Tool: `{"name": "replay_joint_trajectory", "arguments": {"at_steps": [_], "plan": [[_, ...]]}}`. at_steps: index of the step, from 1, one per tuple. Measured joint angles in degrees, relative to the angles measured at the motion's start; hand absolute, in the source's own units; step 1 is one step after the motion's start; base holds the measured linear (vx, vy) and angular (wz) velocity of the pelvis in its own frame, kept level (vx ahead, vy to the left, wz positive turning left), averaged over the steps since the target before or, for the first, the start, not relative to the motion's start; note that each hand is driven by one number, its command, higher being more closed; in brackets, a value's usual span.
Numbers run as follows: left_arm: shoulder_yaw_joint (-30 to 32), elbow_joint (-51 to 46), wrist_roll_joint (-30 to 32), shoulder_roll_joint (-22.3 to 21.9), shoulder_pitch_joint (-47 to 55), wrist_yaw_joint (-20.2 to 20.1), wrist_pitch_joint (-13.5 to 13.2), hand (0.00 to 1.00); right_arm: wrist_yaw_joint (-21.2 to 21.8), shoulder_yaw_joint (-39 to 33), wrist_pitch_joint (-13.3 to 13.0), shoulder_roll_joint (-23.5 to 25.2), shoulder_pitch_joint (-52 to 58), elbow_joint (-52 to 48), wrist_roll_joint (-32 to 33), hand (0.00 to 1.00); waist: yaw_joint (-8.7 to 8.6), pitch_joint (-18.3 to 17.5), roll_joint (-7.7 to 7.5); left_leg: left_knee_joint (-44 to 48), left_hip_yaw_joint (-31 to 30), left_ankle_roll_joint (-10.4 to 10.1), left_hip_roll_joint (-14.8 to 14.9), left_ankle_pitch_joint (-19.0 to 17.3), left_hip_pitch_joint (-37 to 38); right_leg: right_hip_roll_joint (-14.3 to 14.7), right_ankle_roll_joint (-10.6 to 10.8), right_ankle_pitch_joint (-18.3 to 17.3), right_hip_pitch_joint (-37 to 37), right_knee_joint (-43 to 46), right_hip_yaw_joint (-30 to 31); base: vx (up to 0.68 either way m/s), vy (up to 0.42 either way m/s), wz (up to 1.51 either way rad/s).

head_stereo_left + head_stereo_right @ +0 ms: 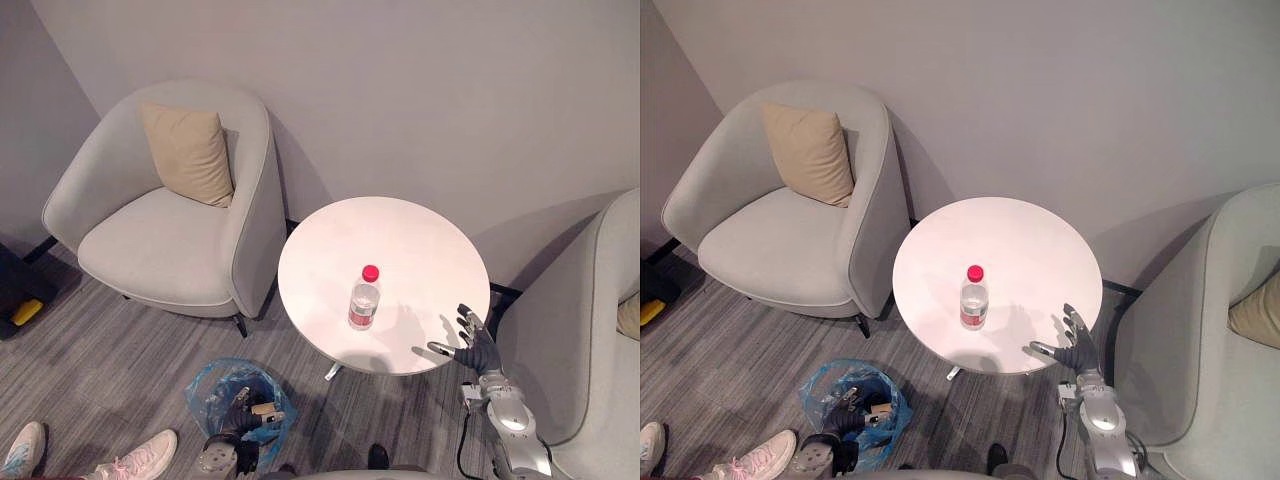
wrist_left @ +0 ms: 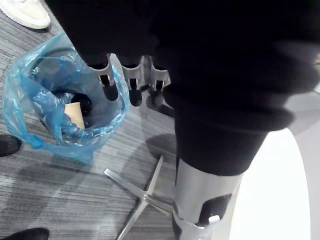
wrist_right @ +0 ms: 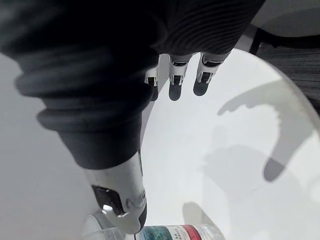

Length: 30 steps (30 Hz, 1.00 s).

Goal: Gather rubbish on tea table into small bin, then transfer packed bag to large trash can.

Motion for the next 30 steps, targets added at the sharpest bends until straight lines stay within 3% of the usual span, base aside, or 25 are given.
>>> {"name": "replay_joint_trajectory", "arguments": {"at_steps": [7,13,20,30], "plan": [[-0.09,-0.32,0.0,0.0,0.6,-1.09,-0.05,0.0,-0.31,4.84,0.01,-1.5,-4.11,0.28,-0.06,0.0,0.19,-0.03,0.04,-0.37,-2.65,0.14,-0.43,0.91,-2.13,-0.45,0.0,0.0,-0.52,-0.9,-3.04,0.0,0.0,0.22],[-0.4,-0.32,-0.01,-0.1,1.55,-1.07,-0.11,0.0,-1.25,6.79,0.03,-1.61,-9.58,4.61,-0.17,0.0,1.63,0.34,0.64,-0.45,-4.4,0.09,-0.64,1.79,-4.1,-0.66,-0.02,0.01,-1.68,-0.84,-4.48,-0.04,-0.007,0.15],[-0.91,-0.37,-0.03,-0.38,1.3,-0.91,-0.34,0.0,-1.5,11.0,0.08,-1.99,-15.09,7.56,-0.29,0.0,2.52,2.52,1.98,-0.56,-5.65,-0.08,-0.83,2.98,-6.93,-0.86,-0.17,0.44,-4.0,-0.43,-5.57,-0.06,-0.011,0.1],[-2.65,-2.16,-0.1,-0.73,-0.03,0.25,-0.61,0.0,-3.62,12.47,0.12,-2.0,-19.34,10.34,-0.29,0.0,3.05,5.22,1.98,-0.45,-6.48,-0.05,-1.08,3.26,-8.71,-1.07,-0.17,0.43,-5.39,-0.34,-6.64,-0.01,-0.002,0.03]]}}
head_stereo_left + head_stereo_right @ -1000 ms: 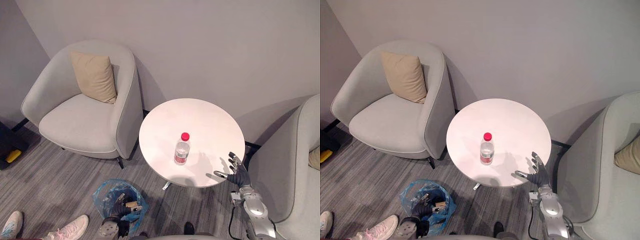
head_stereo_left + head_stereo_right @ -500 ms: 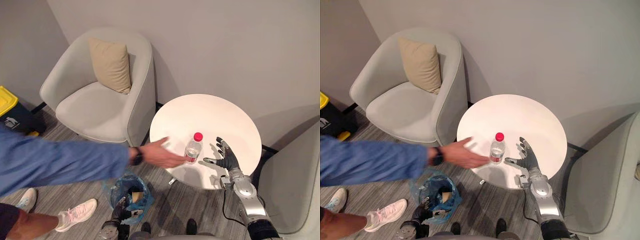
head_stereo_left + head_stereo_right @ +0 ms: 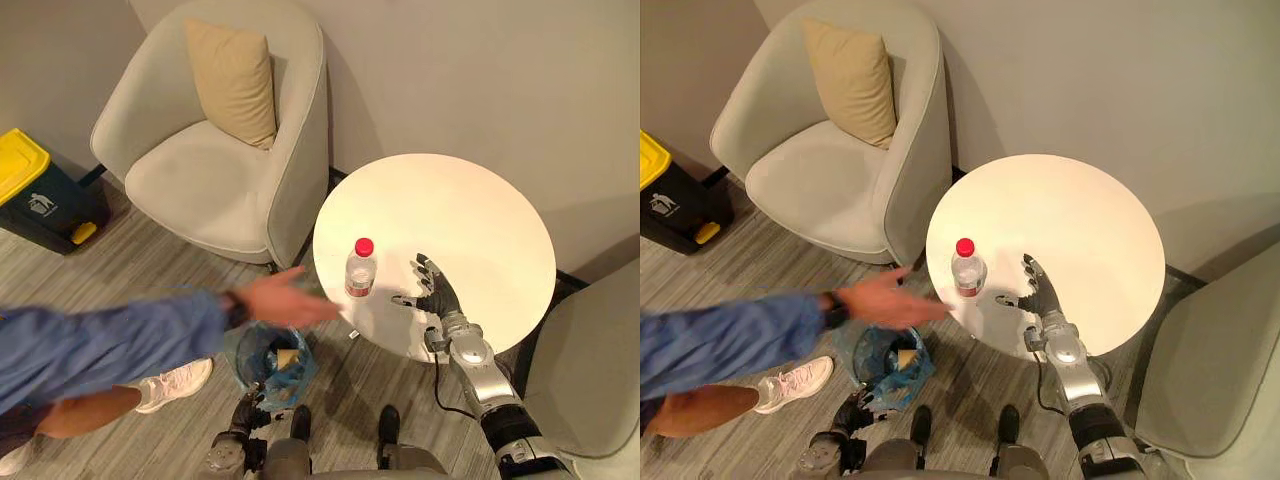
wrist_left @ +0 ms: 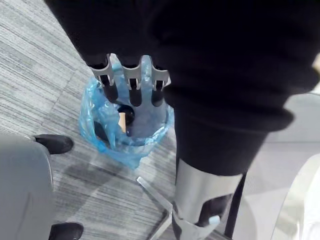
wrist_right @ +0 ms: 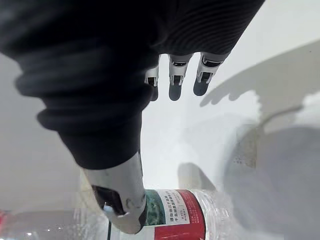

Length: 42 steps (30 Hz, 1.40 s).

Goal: Gather rubbish on tea table into small bin, then transfer packed bag to large trash can.

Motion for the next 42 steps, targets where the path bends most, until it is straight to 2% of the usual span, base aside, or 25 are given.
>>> {"name": "replay_joint_trajectory", "arguments": {"at_steps": [12,19,29,36,39,42], "plan": [[0.0,-1.46,0.02,-0.02,-0.85,0.14,-0.06,0.0,0.15,1.01,-0.02,1.7,-0.14,-0.4,-1.45,0.0,0.1,0.31,-0.01,0.34,0.15,0.02,-0.19,-0.02,-0.33,-0.3,0.17,-0.25,-0.64,1.04,0.43,-0.02,-0.001,-0.01],[0.04,-1.69,0.08,-0.03,-0.8,0.05,-0.06,0.0,1.37,1.08,-0.22,1.67,1.9,-4.79,-1.97,0.0,0.08,0.33,-0.12,0.13,0.15,0.01,-0.2,-0.04,0.1,-0.47,0.58,-1.05,-0.6,1.9,0.35,-0.01,-0.003,0.01],[0.07,-2.34,0.16,0.0,-0.64,0.01,-0.06,0.0,2.64,4.7,-0.25,1.76,2.56,-5.57,-2.08,0.0,0.14,0.09,-0.77,0.01,0.08,0.02,-0.28,-0.04,0.78,-0.57,0.6,-1.06,0.22,1.81,0.12,-0.01,-0.002,0.01],[0.08,-2.06,0.15,0.0,-0.55,0.02,-0.07,0.0,2.52,5.33,-0.24,2.33,2.54,-5.56,-2.15,0.0,0.56,-0.14,-1.18,-0.01,-0.69,0.08,-0.37,0.03,-0.13,-0.63,0.6,-1.06,0.21,1.53,-0.57,-0.03,-0.007,0.05],[0.1,-1.89,0.15,0.0,-0.58,0.04,-0.09,0.0,2.29,5.32,-0.23,2.29,2.42,-5.26,-2.13,0.0,1.55,-0.14,-1.18,-0.03,-1.34,0.09,-0.49,0.05,-0.21,-0.65,0.6,-1.05,0.15,1.19,-1.06,0.03,-0.007,0.09],[0.12,-1.88,0.1,0.05,-0.53,0.08,-0.1,0.0,1.97,5.39,-0.21,2.37,0.63,-3.37,-2.12,0.0,1.66,-0.11,-1.23,-0.12,-2.48,0.06,-0.59,0.42,-1.26,-0.73,0.58,-1.03,-0.04,0.81,-2.55,0.02,-0.013,0.22]]}}
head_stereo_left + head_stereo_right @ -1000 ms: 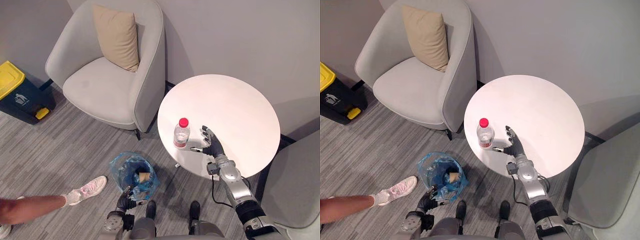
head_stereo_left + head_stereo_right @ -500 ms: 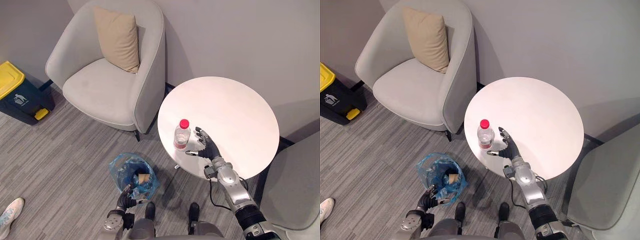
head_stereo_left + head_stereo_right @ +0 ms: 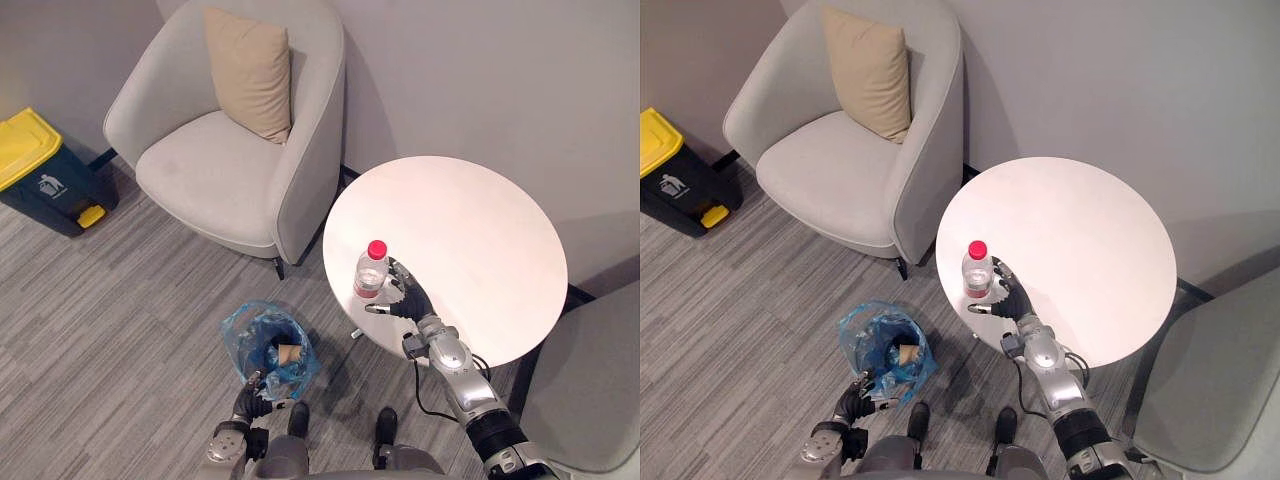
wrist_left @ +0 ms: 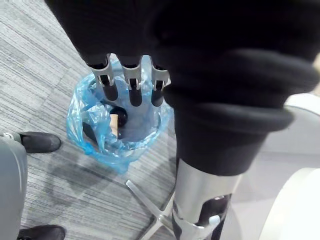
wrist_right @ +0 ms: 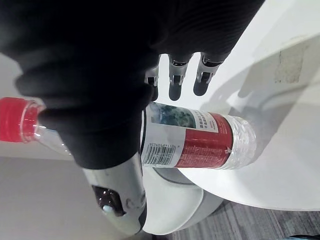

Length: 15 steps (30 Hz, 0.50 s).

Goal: Gather rubbish on tea table into small bin, then transfer packed bag to large trash can.

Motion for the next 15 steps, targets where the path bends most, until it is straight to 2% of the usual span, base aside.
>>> {"name": "replay_joint_trajectory", "arguments": {"at_steps": [4,5,9,15], "plan": [[0.01,0.0,-0.11,0.03,0.21,0.03,-0.06,0.0,-1.76,0.01,0.14,0.71,-3.58,3.02,0.17,0.0,0.21,0.05,-0.07,-0.01,-0.13,0.02,-0.23,0.17,-0.42,-0.22,-0.01,0.02,-0.31,0.01,-0.23,0.0,0.002,0.03],[0.02,-0.01,-0.16,0.04,0.3,0.06,-0.16,0.0,-2.07,-0.05,0.13,0.87,-4.54,3.52,0.27,1.0,0.24,0.15,-0.22,-0.01,-0.16,0.01,-0.38,0.4,-0.71,-0.35,-0.02,0.07,-0.52,0.03,-0.34,-0.03,0.008,0.05],[0.0,-0.06,-0.31,0.03,0.31,0.07,-1.05,0.0,-3.27,-0.2,0.21,0.96,-7.88,6.97,0.77,1.0,0.32,1.21,-0.58,-0.02,-0.57,0.02,-0.46,0.98,-1.74,-0.41,-0.32,0.57,-1.38,0.04,-0.64,-0.06,0.0,0.05],[0.01,-0.29,-0.98,0.03,0.31,0.08,-1.17,0.0,-3.77,-0.63,0.8,0.74,-11.08,8.92,2.4,1.0,1.4,2.84,-0.48,-1.8,-0.93,0.04,-0.4,2.9,-2.36,-0.4,-0.42,1.28,-2.68,0.08,-0.8,-0.07,-0.007,0.03]]}}
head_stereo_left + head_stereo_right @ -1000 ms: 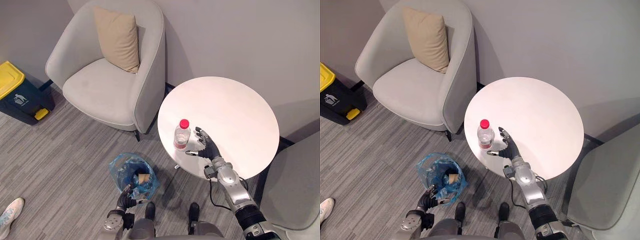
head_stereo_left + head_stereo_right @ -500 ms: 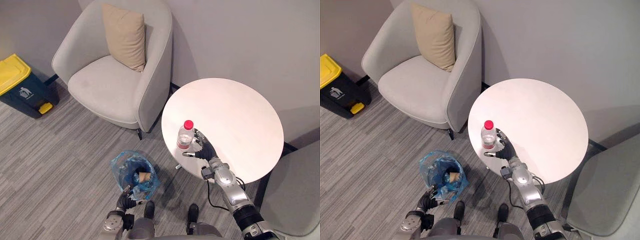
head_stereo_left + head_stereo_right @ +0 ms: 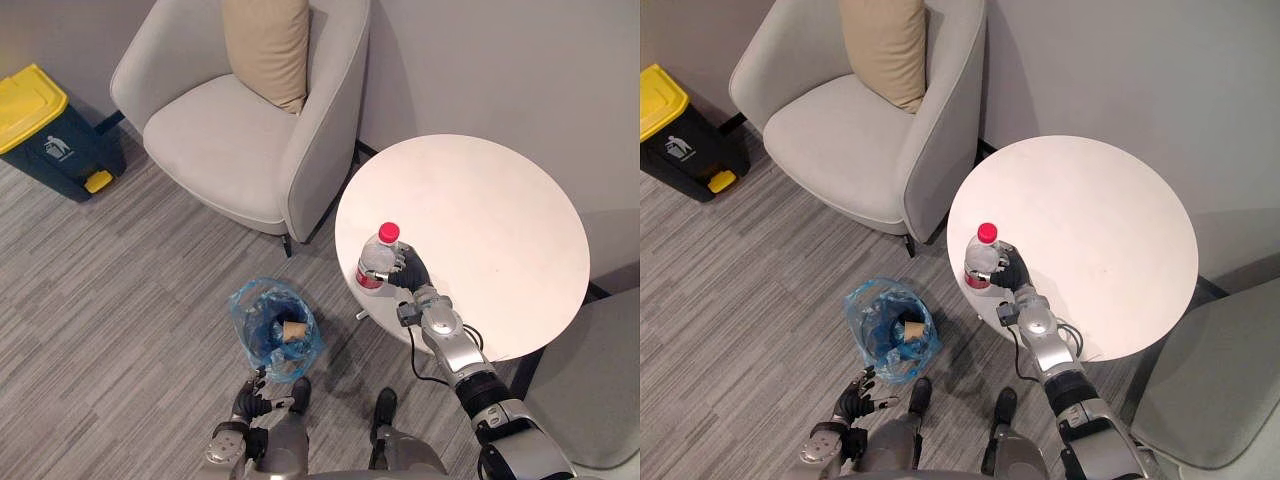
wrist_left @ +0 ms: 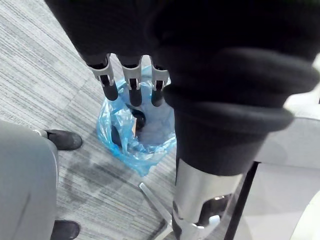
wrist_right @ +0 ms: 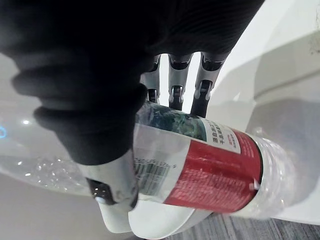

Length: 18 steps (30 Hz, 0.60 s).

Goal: Gather rubbish on tea table into small bin, then transfer packed bag to large trash can.

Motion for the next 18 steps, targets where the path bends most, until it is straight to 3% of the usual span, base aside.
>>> {"name": "replay_joint_trajectory", "arguments": {"at_steps": [7,13,18], "plan": [[0.36,-0.48,-0.32,-0.01,0.02,-0.02,-0.01,0.0,0.21,-0.04,0.51,0.61,0.35,-0.17,0.51,1.0,0.09,0.61,-0.13,-0.43,0.11,0.06,-0.04,0.15,0.31,-0.06,0.02,0.01,0.02,0.01,0.23,0.0,0.0,-0.01],[0.55,-1.58,-0.24,-0.02,0.04,-0.14,0.01,0.0,0.71,-0.52,0.15,0.1,7.44,-11.55,0.49,1.0,-0.15,0.59,-0.15,-1.31,0.97,0.08,0.03,0.13,2.3,-0.06,0.05,-0.01,1.2,0.01,1.27,0.02,0.006,-0.07],[0.64,-1.52,0.24,-0.06,0.23,-0.21,0.09,0.0,2.36,-1.87,-0.85,0.73,13.9,-21.42,0.43,1.0,-1.36,0.52,-0.25,-1.42,1.33,0.09,0.2,0.1,4.12,0.06,0.22,-0.17,2.79,0.01,1.67,-0.02,0.002,-0.02]]}}
